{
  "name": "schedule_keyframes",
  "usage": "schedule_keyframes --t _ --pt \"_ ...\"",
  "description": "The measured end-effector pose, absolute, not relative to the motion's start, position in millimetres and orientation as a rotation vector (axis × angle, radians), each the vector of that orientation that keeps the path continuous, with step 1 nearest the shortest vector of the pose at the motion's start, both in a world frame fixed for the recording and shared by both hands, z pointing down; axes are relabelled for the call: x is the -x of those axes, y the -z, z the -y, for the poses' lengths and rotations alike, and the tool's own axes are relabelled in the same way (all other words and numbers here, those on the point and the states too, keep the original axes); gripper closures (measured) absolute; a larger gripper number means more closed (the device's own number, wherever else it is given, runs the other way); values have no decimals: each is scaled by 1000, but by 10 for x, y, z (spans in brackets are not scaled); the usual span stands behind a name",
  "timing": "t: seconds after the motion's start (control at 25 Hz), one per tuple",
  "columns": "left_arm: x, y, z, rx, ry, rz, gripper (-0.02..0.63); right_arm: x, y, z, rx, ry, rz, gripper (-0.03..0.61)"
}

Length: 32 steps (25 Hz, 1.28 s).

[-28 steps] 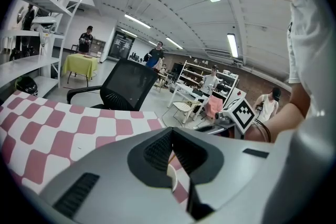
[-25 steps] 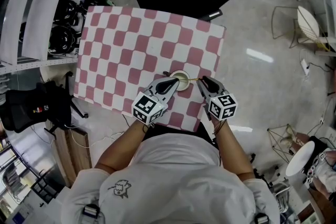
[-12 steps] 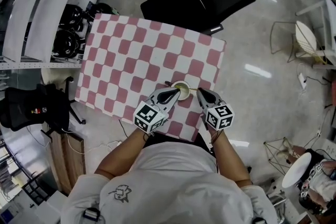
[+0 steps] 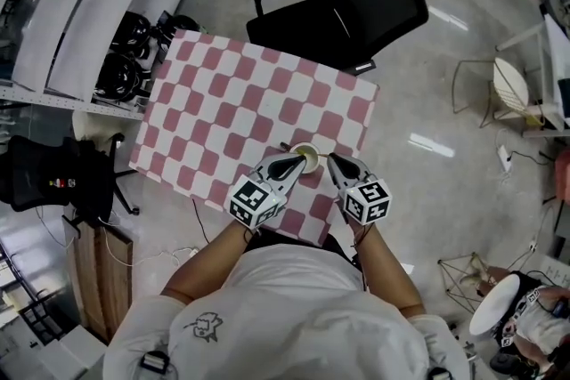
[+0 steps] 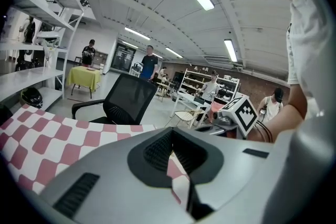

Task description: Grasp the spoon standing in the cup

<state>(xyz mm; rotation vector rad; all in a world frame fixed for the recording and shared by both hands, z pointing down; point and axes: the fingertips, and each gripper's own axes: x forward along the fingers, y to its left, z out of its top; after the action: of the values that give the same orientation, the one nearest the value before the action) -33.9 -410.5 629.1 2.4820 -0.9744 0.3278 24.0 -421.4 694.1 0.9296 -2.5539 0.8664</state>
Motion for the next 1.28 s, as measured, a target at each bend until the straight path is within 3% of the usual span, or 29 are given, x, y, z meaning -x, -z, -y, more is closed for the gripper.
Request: schedule_keyframes --t 1.28 --pt "423 -4885 3901 -2646 -139 1324 600 -176 -5160 4161 -804 -344 2822 546"
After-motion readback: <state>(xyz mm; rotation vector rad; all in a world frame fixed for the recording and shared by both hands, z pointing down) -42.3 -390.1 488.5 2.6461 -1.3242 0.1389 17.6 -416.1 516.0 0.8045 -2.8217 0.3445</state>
